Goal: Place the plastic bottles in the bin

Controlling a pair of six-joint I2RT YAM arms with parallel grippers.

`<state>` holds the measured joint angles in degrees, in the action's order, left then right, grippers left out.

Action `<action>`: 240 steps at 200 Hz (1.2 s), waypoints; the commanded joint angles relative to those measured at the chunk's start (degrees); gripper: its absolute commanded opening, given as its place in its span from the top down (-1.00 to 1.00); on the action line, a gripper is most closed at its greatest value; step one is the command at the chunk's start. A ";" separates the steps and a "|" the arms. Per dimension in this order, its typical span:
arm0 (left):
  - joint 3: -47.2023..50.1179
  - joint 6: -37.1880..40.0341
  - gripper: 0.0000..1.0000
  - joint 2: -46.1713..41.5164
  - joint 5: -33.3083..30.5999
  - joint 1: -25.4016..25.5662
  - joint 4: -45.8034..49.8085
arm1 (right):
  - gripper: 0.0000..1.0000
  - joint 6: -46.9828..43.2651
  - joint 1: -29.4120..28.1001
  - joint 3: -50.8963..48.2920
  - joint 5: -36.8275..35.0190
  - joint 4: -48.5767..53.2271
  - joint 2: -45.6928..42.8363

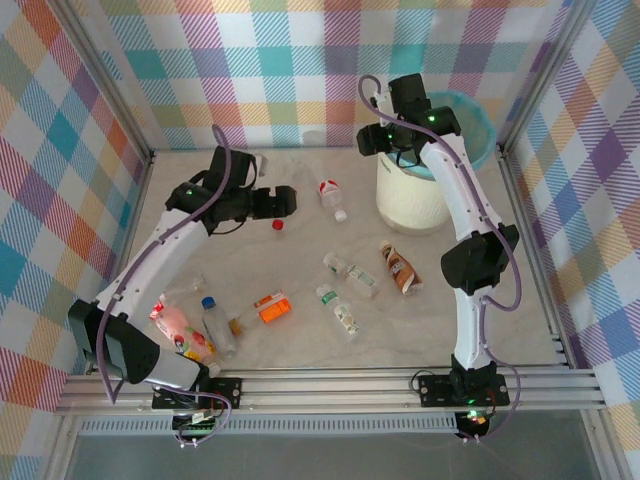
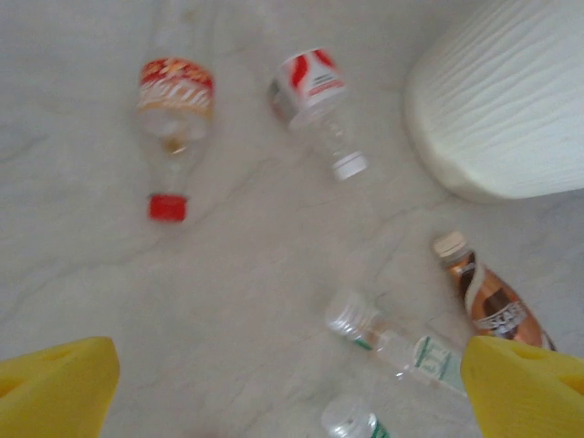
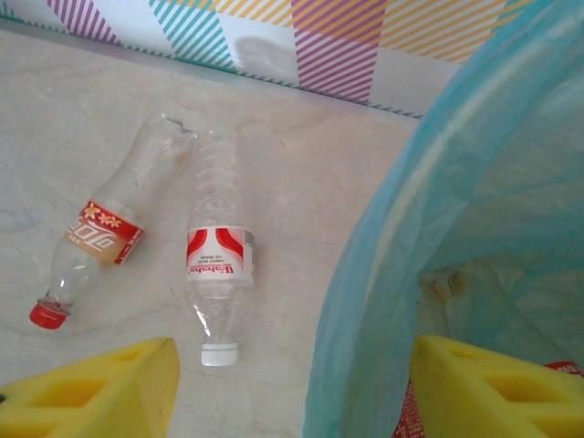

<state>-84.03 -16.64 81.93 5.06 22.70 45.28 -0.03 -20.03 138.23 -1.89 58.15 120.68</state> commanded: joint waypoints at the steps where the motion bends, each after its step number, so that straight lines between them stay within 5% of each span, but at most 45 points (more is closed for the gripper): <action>1: 1.52 -3.26 -0.93 -3.80 -3.70 -1.92 9.43 | -0.40 1.49 -0.70 1.86 -1.19 0.78 -4.96; 22: 2.28 -5.32 -0.94 -7.33 -6.88 -4.16 14.99 | -0.40 3.00 -1.23 1.49 -4.33 2.19 -7.84; 40: 5.71 -8.91 -0.94 -11.02 -3.65 -8.64 15.76 | -0.40 4.15 -1.91 -0.21 -6.85 2.39 -10.82; 69: 12.99 -18.10 -0.94 -14.50 6.01 -21.87 14.67 | -0.39 4.17 -4.70 -6.28 -7.32 -0.69 -15.81; 148: 20.92 -28.91 -0.98 -10.30 11.98 -53.63 10.18 | -0.36 7.09 -11.39 -15.59 6.17 -6.36 -16.36; 191: 27.45 -32.57 -0.97 -7.09 15.93 -61.77 3.67 | -0.35 7.20 -13.97 -16.96 10.14 -6.48 -14.87; 240: 28.66 -31.26 -0.97 -2.21 14.59 -63.13 0.23 | -0.37 6.96 -14.24 -17.89 13.05 -6.82 -14.86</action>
<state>-56.42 -47.13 78.30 18.65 -39.59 48.25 6.63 -34.17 120.92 8.47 52.49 105.71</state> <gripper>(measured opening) 0.986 0.684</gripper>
